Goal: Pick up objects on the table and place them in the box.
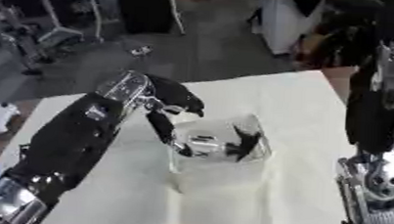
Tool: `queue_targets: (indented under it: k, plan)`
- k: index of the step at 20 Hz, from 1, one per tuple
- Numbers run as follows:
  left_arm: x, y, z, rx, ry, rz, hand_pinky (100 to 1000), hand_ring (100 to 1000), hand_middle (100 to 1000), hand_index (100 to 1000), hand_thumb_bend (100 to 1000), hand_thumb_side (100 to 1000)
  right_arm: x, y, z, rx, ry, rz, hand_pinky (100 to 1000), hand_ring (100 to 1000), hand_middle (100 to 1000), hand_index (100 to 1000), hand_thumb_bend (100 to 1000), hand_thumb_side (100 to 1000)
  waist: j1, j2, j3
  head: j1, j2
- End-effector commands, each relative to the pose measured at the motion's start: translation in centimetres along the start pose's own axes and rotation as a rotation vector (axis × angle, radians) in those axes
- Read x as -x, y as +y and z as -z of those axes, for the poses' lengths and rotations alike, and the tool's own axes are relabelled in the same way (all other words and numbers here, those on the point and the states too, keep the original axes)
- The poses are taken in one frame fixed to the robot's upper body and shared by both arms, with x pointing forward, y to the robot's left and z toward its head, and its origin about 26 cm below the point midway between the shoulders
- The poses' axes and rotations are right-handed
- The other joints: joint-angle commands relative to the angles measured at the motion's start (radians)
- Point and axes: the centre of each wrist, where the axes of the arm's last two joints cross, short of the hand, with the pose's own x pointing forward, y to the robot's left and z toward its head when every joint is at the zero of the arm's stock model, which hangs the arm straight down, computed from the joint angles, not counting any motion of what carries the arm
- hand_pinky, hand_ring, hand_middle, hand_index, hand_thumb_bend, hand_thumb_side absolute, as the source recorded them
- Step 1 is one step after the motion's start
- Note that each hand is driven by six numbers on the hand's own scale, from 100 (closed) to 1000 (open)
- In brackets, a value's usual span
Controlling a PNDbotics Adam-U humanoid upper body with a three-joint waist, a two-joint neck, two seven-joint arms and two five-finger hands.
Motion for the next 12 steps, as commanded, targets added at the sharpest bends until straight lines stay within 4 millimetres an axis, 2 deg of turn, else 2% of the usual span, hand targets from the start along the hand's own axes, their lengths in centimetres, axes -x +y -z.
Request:
queue_targets:
  k: [1,4,5,7,9,10,12]
  plan:
    - [1.0,0.7,-1.0,0.061,-0.021,0.027,1000,1000,1000,1000,662,1000,-0.8,0.2,0.5,0.01,-0.035,0.013,386,396,495,720,347,1000,-0.006,-0.016,0.002,0.003,-0.001]
    - [1.5,0.8,-1.9,-0.01,-0.007,0.01,1000,1000,1000,1000,451,1000,-0.7,0.1,0.5,0.012,-0.034,0.01,386,396,495,720,347,1000,-0.004,-0.018,0.004,0.005,0.002]
    - [1.7,1.0,-2.5,-0.079,0.002,-0.001,1000,979,955,940,290,1000,-0.7,0.1,0.5,0.012,-0.033,0.009,386,396,495,720,348,1000,-0.004,-0.019,0.006,0.007,0.004]
    - [2.1,1.2,-3.6,-0.239,0.019,-0.027,868,861,870,843,154,1000,-0.6,0.0,0.4,0.011,-0.031,0.005,386,396,495,720,348,1000,-0.003,-0.02,0.01,0.006,0.004]
    - [2.5,1.0,-4.9,-0.436,0.034,-0.064,730,760,794,759,100,1000,-0.6,0.0,0.4,0.01,-0.029,0.0,386,396,495,719,348,1000,-0.002,-0.022,0.015,0.004,0.002]
    - [2.6,0.9,-5.4,-0.522,0.041,-0.081,672,712,761,728,100,1000,-0.6,-0.1,0.4,0.01,-0.029,-0.003,386,396,495,719,349,1000,-0.001,-0.023,0.017,0.003,0.003]
    - [2.7,0.5,-6.4,-0.697,0.06,-0.13,571,616,697,669,100,938,-0.5,-0.2,0.4,0.009,-0.027,-0.009,385,396,495,718,352,1000,-0.001,-0.024,0.023,0.002,0.006]
